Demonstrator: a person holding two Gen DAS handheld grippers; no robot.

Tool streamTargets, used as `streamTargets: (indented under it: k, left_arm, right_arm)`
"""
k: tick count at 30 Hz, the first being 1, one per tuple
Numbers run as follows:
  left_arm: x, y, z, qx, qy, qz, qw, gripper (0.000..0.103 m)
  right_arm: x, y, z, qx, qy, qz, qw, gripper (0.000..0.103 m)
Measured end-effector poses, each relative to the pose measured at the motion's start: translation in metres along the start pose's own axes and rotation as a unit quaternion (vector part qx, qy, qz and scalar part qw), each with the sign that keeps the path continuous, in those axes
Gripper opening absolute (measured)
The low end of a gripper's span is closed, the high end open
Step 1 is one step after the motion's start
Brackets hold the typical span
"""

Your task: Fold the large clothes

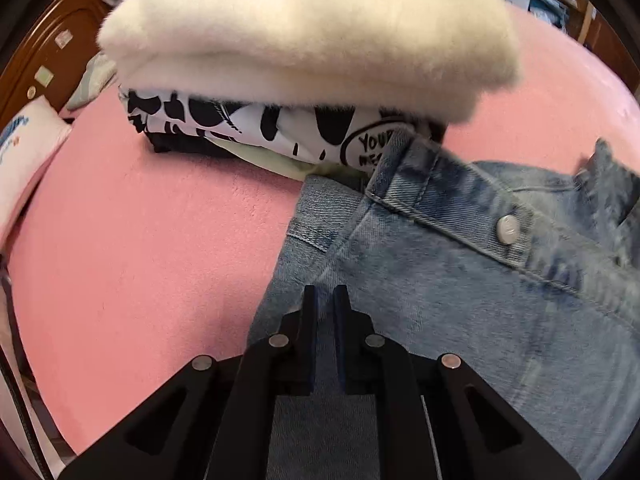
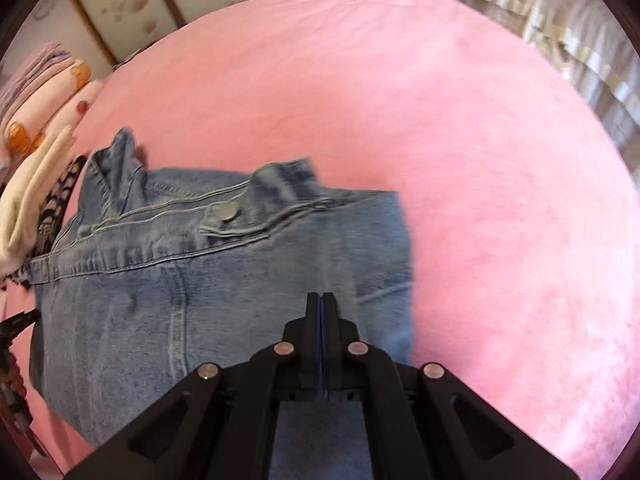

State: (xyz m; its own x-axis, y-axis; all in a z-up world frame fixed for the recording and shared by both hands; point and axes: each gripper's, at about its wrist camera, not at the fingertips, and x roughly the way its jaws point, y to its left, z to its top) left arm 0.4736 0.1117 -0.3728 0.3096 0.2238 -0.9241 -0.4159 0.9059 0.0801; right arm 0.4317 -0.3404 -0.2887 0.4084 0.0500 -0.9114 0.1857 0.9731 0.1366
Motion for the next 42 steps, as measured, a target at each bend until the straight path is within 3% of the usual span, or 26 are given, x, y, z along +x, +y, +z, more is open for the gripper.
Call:
streamTargets:
  k: [2, 5, 9, 17, 21, 28, 34, 39, 42]
  left_arm:
    - [-0.018, 0.000, -0.003, -0.006, -0.013, -0.026, 0.9996, 0.007]
    - [-0.043, -0.009, -0.009, 0.005, -0.016, -0.068, 0.9976, 0.007]
    - [-0.076, -0.034, -0.038, 0.030, 0.003, -0.139, 0.9898, 0.007]
    - [-0.114, -0.082, -0.109, 0.081, 0.045, -0.213, 0.9727, 0.007]
    - [-0.106, -0.089, -0.134, 0.086, 0.106, -0.224, 0.9650, 0.007]
    - [-0.077, -0.089, -0.153, 0.075, 0.138, -0.222, 0.9622, 0.007]
    - [-0.057, -0.081, -0.147, 0.040, 0.153, -0.196, 0.9676, 0.007]
    - [-0.055, -0.067, -0.139, 0.036, 0.152, -0.189, 0.9694, 0.007]
    - [-0.058, -0.055, -0.136, 0.041, 0.142, -0.163, 0.9755, 0.007]
  right_arm:
    - [-0.012, 0.003, -0.003, -0.007, -0.007, 0.005, 1.000, 0.000]
    - [-0.034, 0.024, -0.011, -0.024, -0.015, 0.050, 0.998, 0.000]
    - [-0.053, 0.069, -0.036, -0.034, -0.022, 0.111, 0.993, 0.000]
    - [-0.063, 0.171, -0.109, -0.076, 0.001, 0.186, 0.980, 0.000]
    - [-0.054, 0.190, -0.130, -0.107, 0.030, 0.193, 0.975, 0.000]
    - [-0.036, 0.202, -0.140, -0.148, 0.054, 0.205, 0.966, 0.000]
    - [-0.017, 0.193, -0.133, -0.122, 0.078, 0.192, 0.971, 0.000]
    - [-0.016, 0.174, -0.128, -0.114, 0.081, 0.173, 0.975, 0.000]
    - [-0.019, 0.153, -0.124, -0.102, 0.085, 0.169, 0.977, 0.000]
